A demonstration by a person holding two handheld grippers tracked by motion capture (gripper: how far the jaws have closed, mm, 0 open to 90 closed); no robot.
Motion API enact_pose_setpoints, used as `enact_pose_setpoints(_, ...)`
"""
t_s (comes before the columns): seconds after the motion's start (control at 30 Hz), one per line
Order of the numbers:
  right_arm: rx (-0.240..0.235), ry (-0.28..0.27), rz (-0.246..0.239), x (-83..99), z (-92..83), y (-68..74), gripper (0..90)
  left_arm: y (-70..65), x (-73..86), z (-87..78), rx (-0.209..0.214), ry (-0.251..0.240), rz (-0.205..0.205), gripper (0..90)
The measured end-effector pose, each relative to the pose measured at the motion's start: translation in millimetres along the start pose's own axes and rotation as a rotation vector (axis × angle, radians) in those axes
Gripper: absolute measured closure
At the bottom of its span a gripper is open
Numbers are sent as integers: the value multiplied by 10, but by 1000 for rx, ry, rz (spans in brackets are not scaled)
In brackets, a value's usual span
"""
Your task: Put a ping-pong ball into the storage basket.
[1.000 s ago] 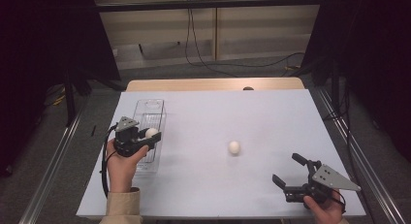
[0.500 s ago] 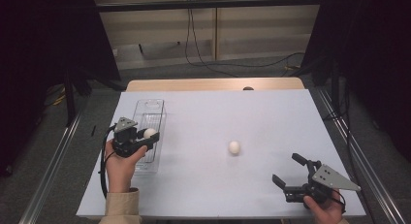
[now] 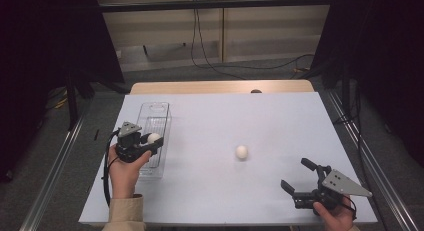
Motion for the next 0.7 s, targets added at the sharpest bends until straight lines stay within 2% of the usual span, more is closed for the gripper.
enact_pose_setpoints(0.7, -1, 0, 1, -1, 2, 3, 8, 66, 40, -5, -19, 4, 10, 510)
Point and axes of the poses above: each handheld gripper's, and its own axes: z roughly forward along the jaws, x roughly out of its underside, y roughly to its left, the point moved 5 cm from there along z, roughly forward along the jaws, and after that the axes turned 9 degrees about -y, right-handed, at the moved point
